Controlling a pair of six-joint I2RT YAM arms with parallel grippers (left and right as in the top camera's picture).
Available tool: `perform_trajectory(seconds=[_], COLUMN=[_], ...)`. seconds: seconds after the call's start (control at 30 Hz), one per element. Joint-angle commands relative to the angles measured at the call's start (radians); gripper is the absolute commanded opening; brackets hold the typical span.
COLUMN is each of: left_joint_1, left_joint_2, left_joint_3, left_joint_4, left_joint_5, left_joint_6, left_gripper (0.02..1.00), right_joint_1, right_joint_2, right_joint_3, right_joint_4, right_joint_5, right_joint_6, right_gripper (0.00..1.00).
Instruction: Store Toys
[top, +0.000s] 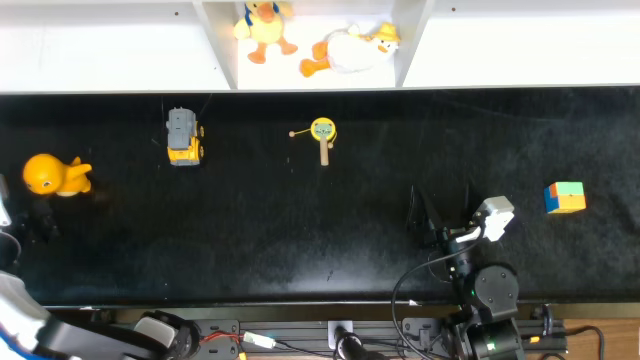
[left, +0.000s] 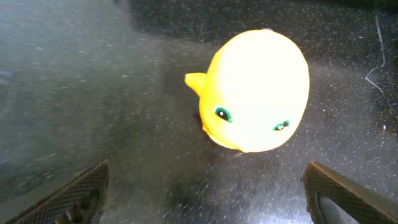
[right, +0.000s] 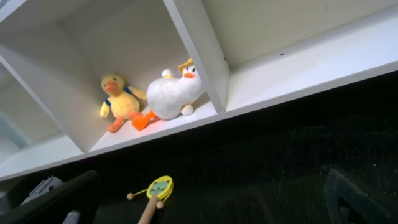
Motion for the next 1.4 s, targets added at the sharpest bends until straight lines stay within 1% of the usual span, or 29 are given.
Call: perform_trajectory(seconds=[0.03, 0.1, 0.3, 0.4, 0.53, 0.57, 0.8, 0.87, 0.97, 1.07, 1.23, 1.4], left_joint_1=[0.004, 0.001, -0.068, -0.12, -0.174, -0.182, -0.191, -0.191, -0.191, -0.191, -0.191, -0.191], left_joint_2=[0.055, 0.073, 0.091, 0.091, 0.091, 0.091, 0.095, 0.109, 0.141, 0.168, 0.171, 0.16], left_joint_3=[-0.01, -0.01, -0.01, -0.01, -0.01, -0.01, -0.011, -0.011, -0.011, -0.011, -0.01, -0.009], left_joint_4=[0.05, 0.069, 0.093, 0.109, 0.14, 0.143, 0.147, 0.148, 0.158, 0.178, 0.231, 0.282], left_joint_5=[0.124, 0.16, 0.16, 0.111, -0.038, -0.059, -0.069, -0.068, -0.048, 0.002, 0.007, 0.008], left_joint_6=[0.013, 0.016, 0.019, 0.017, -0.045, -0.046, -0.046, -0.046, -0.046, -0.051, -0.119, -0.188], left_gripper=[0.998, 0.998, 0.998, 0.998, 0.998, 0.998, 1.0, 0.978, 0.934, 0.838, 0.704, 0.503], right_joint_1=[0.005, 0.005, 0.005, 0.005, 0.005, 0.005, 0.005, 0.005, 0.005, 0.005, 0.005, 0.005], right_joint_2=[-0.008, -0.008, -0.008, -0.008, -0.008, -0.008, -0.008, -0.008, -0.008, -0.008, -0.008, -0.008], right_joint_3=[-0.014, -0.014, -0.014, -0.014, -0.014, -0.014, -0.014, -0.014, -0.014, -0.014, -0.014, -0.014], right_joint_4=[0.005, 0.005, 0.005, 0.005, 0.005, 0.005, 0.005, 0.005, 0.005, 0.005, 0.005, 0.005], right_joint_5=[-0.006, -0.006, -0.006, -0.006, -0.006, -0.006, -0.006, -0.006, -0.006, -0.006, -0.006, -0.006], right_joint_6=[-0.003, -0.003, -0.003, -0.003, -0.003, -0.003, -0.003, -0.003, -0.003, -0.003, -0.003, -0.003], right_gripper=[0.993, 0.996, 0.998, 0.993, 0.996, 0.996, 0.996, 0.993, 0.996, 0.998, 0.996, 0.998])
